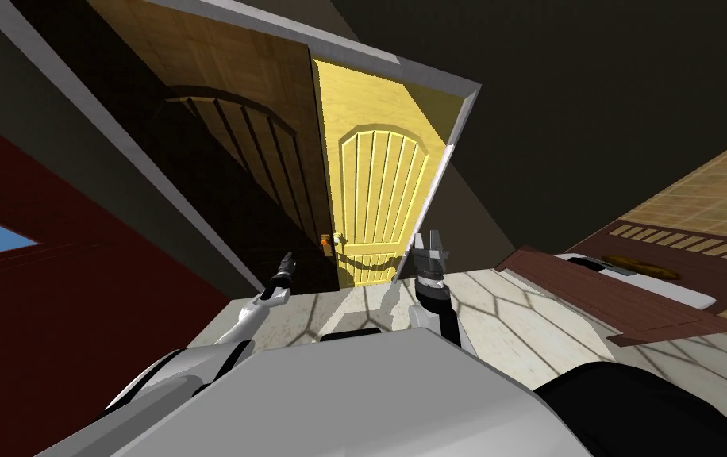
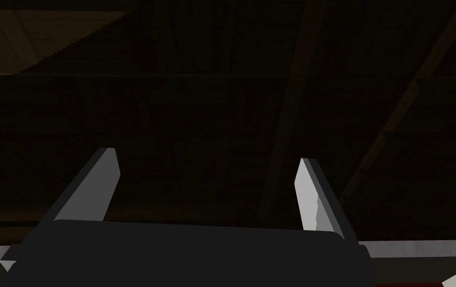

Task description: Pull the door open

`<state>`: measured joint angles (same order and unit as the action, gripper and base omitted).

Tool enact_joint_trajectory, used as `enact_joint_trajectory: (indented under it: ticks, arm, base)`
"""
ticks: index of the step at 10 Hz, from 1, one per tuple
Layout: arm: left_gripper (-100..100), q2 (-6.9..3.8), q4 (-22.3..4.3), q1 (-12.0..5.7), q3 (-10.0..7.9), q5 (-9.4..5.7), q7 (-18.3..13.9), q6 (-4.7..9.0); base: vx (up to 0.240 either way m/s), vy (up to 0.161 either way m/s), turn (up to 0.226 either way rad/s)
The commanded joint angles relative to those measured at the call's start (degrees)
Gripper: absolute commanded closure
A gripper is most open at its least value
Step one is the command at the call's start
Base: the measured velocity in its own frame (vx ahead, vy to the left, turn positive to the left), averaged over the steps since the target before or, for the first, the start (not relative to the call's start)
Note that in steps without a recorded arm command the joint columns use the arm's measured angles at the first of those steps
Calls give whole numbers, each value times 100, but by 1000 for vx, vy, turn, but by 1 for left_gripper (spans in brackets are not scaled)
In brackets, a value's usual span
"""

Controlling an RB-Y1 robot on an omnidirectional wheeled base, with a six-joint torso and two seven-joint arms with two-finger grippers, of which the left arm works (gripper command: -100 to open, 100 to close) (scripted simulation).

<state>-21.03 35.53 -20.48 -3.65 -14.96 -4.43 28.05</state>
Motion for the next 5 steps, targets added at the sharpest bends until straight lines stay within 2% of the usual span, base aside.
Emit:
enact_joint_trajectory:
  ticks: [1, 3, 5]
  arm:
    - [-100, -12, -76, -32, 22, 5, -42, 65]
    - [-100, 75, -41, -110, 71, 23, -35, 75]
    - [-100, 190, 8, -208, 142, 48, -31, 85]
  base:
    - [187, -5, -76]
    - [186, -36, -92]
    - [217, -110, -151]
